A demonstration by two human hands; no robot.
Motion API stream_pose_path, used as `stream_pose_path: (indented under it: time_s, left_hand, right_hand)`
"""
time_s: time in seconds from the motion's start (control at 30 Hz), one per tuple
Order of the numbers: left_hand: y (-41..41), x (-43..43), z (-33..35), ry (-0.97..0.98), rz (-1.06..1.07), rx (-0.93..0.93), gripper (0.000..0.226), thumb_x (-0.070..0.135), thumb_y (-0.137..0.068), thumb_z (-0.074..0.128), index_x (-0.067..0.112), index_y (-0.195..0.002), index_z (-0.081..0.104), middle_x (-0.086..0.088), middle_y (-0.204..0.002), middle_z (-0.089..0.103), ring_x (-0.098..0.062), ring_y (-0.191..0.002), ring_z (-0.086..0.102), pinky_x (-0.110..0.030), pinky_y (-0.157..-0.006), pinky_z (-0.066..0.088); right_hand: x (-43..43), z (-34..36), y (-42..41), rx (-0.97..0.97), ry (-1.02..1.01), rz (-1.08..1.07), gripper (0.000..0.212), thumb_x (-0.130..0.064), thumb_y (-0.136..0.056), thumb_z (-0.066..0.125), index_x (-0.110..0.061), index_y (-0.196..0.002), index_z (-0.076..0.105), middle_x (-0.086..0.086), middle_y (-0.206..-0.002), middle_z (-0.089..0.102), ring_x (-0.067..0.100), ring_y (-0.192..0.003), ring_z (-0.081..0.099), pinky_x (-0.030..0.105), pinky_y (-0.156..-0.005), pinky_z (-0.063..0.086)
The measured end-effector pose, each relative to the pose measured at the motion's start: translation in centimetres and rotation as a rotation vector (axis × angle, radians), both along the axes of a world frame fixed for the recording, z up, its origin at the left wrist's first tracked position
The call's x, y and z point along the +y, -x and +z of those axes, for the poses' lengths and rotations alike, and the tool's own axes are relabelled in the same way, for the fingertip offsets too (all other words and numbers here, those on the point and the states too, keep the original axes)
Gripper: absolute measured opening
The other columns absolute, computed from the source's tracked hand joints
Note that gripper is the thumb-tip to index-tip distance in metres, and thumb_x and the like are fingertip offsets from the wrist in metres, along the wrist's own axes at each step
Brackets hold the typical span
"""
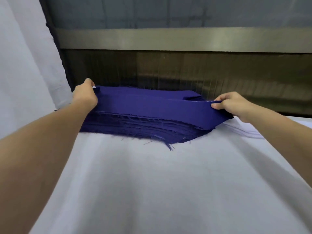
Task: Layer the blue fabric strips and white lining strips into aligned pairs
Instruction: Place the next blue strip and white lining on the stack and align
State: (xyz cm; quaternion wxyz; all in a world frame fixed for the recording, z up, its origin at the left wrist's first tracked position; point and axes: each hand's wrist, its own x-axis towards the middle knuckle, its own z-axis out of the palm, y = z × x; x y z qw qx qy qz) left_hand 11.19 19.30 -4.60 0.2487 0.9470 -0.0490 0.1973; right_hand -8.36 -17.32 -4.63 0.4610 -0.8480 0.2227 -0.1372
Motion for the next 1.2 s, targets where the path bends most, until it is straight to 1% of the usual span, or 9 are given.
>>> stream_pose_path:
  time_s: [0.13, 0.23, 0.47, 0.53, 0.6, 0.73, 0.9, 1.1, 1.2]
  left_hand:
    - [-1.7, 1.5, -0.3, -0.071, 0.057, -0.006, 0.040, -0.008, -0.087, 0.043, 0.006, -0.125, 0.044, -0.030, -0.116, 0.052, -0.048, -0.108, 0.048, -0.050, -0.086, 0.041]
    - [-2.5, 2.4, -0.5, -0.115, 0.077, 0.004, 0.043, -0.010, -0.086, 0.044, 0.004, -0.126, 0.044, -0.030, -0.117, 0.053, -0.048, -0.109, 0.048, -0.050, -0.087, 0.041]
    - [-2.3, 1.8, -1.2, -0.312, 0.081, 0.015, 0.041, 0.001, -0.090, 0.043, 0.013, -0.128, 0.042, -0.025, -0.117, 0.052, -0.045, -0.111, 0.046, -0.057, -0.093, 0.042]
    - [-2.2, 1.5, -0.9, -0.392, 0.091, -0.051, 0.039, 0.003, -0.091, 0.045, 0.011, -0.129, 0.044, -0.024, -0.122, 0.050, -0.044, -0.114, 0.043, -0.051, -0.096, 0.039]
    - [-1.9, 0.8, -0.3, -0.423, 0.095, -0.094, 0.040, 0.004, -0.090, 0.047, 0.009, -0.130, 0.045, -0.024, -0.125, 0.047, -0.042, -0.116, 0.041, -0.048, -0.097, 0.037]
    - [-1.2, -1.7, 0.5, -0.428, 0.010, -0.119, 0.040, 0.003, -0.089, 0.049, 0.008, -0.129, 0.048, -0.024, -0.126, 0.046, -0.042, -0.117, 0.038, -0.046, -0.097, 0.036]
    - [0.1, -6.5, 0.4, -0.400, -0.193, -0.137, 0.042, 0.002, -0.088, 0.052, 0.013, -0.129, 0.051, -0.016, -0.127, 0.048, -0.035, -0.121, 0.039, -0.044, -0.092, 0.040]
    - [1.1, -10.6, 0.0, -0.312, -0.313, -0.149, 0.038, 0.000, -0.089, 0.050, 0.017, -0.123, 0.053, -0.011, -0.124, 0.050, -0.030, -0.117, 0.042, -0.041, -0.085, 0.044]
    - [1.4, -11.6, -0.2, -0.293, -0.358, -0.159, 0.036, 0.003, -0.089, 0.051, 0.017, -0.122, 0.054, -0.009, -0.124, 0.051, -0.029, -0.117, 0.042, -0.041, -0.086, 0.046]
  right_hand:
    - [0.5, 0.0, -1.9, 0.008, -0.043, 0.000, 0.019, -0.008, -0.088, 0.062, -0.015, -0.072, 0.055, 0.006, -0.078, 0.057, 0.019, -0.073, 0.053, 0.028, -0.061, 0.045]
    - [0.3, -0.1, -2.6, 0.026, -0.041, 0.011, 0.025, -0.008, -0.088, 0.063, -0.017, -0.069, 0.048, 0.004, -0.073, 0.052, 0.016, -0.063, 0.048, 0.025, -0.049, 0.045]
    - [0.4, -1.3, -3.7, 0.063, 0.145, 0.013, 0.021, -0.007, -0.083, 0.066, -0.015, -0.070, 0.053, 0.004, -0.070, 0.053, 0.019, -0.064, 0.050, 0.026, -0.047, 0.041]
    - [0.6, -1.2, -4.1, 0.033, 0.288, -0.011, 0.015, -0.010, -0.080, 0.067, -0.017, -0.073, 0.056, 0.000, -0.069, 0.053, 0.021, -0.070, 0.051, 0.025, -0.052, 0.038]
    - [1.2, -1.0, -4.7, -0.039, 0.492, -0.029, 0.013, -0.013, -0.079, 0.066, -0.016, -0.089, 0.060, 0.000, -0.077, 0.055, 0.022, -0.079, 0.052, 0.026, -0.062, 0.037]
    - [2.9, -0.6, -6.3, -0.131, 0.789, 0.082, 0.043, -0.015, -0.085, 0.060, -0.020, -0.128, 0.055, 0.012, -0.117, 0.050, 0.032, -0.113, 0.044, 0.035, -0.096, 0.037]
    - [5.0, 0.2, -8.1, -0.063, 1.053, 0.197, 0.032, -0.018, -0.094, 0.052, -0.026, -0.124, 0.061, 0.002, -0.129, 0.052, 0.027, -0.119, 0.040, 0.040, -0.098, 0.033]
    - [5.0, 0.6, -8.6, -0.044, 1.030, 0.171, 0.023, -0.021, -0.095, 0.050, -0.022, -0.109, 0.069, 0.001, -0.116, 0.065, 0.025, -0.113, 0.051, 0.035, -0.093, 0.038]
    - [4.9, 0.5, -9.1, -0.120, 0.756, 0.023, 0.019, -0.019, -0.094, 0.053, -0.017, -0.102, 0.070, 0.005, -0.107, 0.067, 0.026, -0.102, 0.058, 0.029, -0.080, 0.042]
